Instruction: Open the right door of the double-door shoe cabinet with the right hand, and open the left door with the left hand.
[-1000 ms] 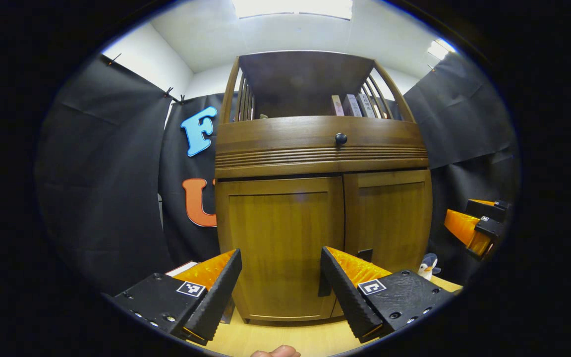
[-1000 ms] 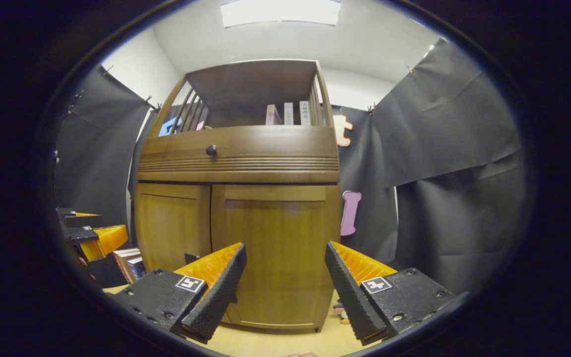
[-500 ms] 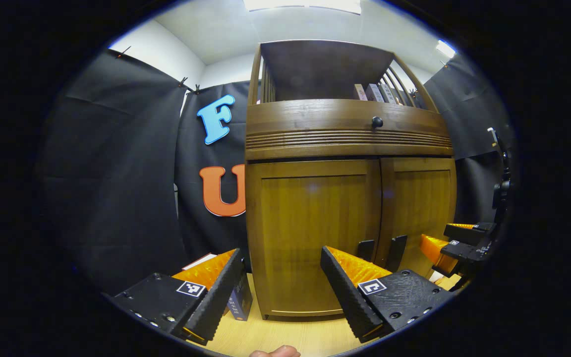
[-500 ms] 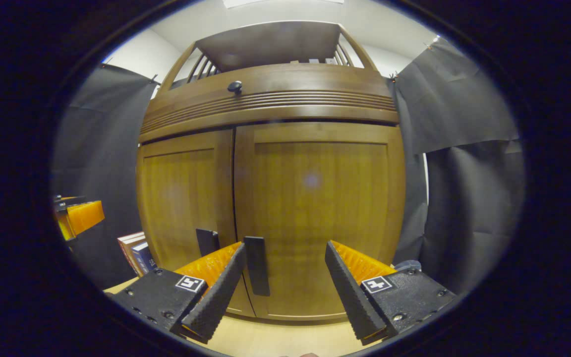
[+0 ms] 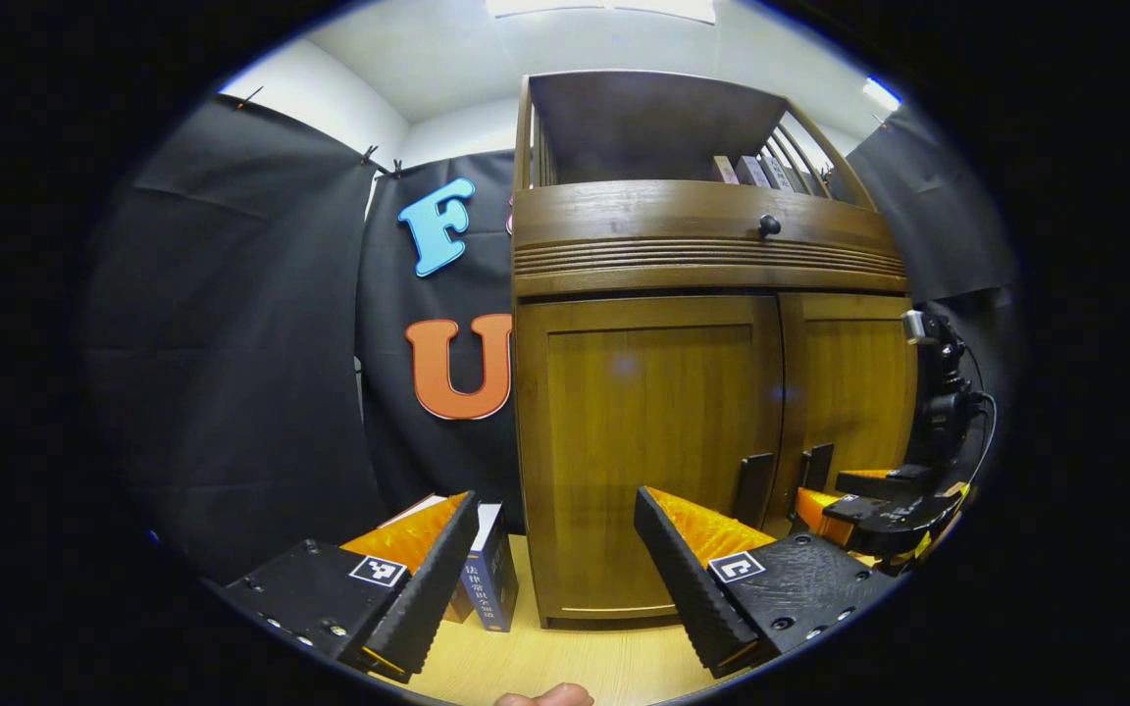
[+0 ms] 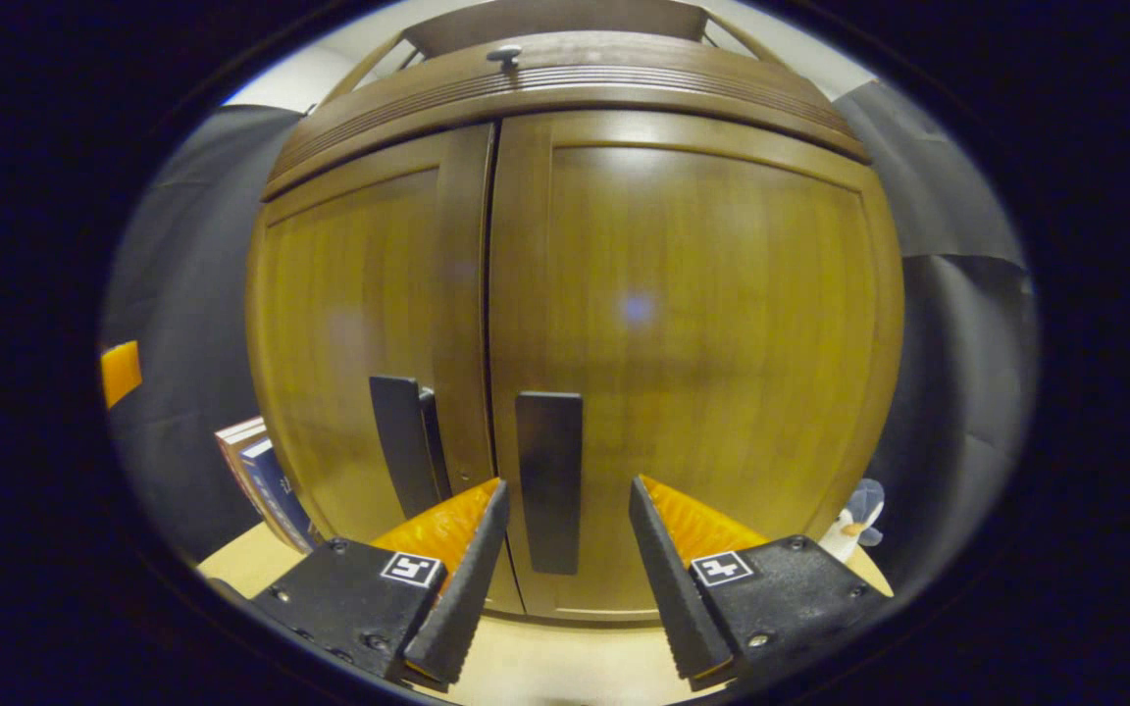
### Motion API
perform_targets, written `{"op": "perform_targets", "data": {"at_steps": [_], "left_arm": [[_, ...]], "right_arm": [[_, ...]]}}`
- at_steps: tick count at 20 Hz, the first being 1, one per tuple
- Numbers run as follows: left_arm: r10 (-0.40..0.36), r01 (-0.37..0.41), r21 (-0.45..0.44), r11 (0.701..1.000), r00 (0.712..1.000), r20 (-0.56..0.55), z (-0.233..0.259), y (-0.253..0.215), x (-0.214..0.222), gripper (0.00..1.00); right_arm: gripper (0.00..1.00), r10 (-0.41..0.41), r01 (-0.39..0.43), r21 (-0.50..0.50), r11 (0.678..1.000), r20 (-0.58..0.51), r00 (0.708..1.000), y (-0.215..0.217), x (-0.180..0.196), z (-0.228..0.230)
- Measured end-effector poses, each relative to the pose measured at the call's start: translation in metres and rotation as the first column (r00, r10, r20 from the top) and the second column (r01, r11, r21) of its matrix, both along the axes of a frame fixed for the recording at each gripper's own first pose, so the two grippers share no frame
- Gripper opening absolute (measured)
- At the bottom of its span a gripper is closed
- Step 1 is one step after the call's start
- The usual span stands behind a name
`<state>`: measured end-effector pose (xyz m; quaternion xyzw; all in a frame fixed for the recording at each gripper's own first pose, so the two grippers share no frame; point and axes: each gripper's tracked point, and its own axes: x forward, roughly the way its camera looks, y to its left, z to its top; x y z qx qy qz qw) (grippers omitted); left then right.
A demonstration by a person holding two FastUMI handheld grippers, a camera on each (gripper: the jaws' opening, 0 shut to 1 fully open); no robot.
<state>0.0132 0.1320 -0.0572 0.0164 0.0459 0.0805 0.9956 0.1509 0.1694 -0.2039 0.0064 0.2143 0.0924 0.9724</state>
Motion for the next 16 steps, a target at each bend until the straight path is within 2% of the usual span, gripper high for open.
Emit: {"op": "perform_targets", "data": {"at_steps": [6,10,11,12,16], "left_arm": [[-0.008,0.008,-0.005,1.000,1.000,-0.005,-0.002,0.004,0.005,0.96],[-0.017,0.017,-0.006,1.000,1.000,-0.008,-0.001,0.001,0.006,0.96],[-0.021,0.021,-0.004,1.000,1.000,-0.005,0.000,-0.001,0.006,0.96],[-0.028,0.028,-0.004,1.000,1.000,0.000,0.002,-0.003,0.006,0.96],[-0.063,0.063,-0.009,0.998,0.998,0.009,0.006,-0.019,0.008,0.96]], "right_arm": [[0.65,-0.067,0.067,0.002,0.998,-0.063,0.996,-0.001,0.018,-0.021],[0.51,-0.054,0.058,0.042,0.997,-0.098,0.994,0.004,0.020,-0.027],[0.49,-0.037,0.045,0.066,0.997,-0.110,0.993,0.009,0.020,-0.030],[0.42,-0.037,0.045,0.075,0.996,-0.107,0.994,0.009,0.018,-0.028],[0.33,-0.034,0.043,0.081,0.996,-0.115,0.993,0.007,0.017,-0.029]]}}
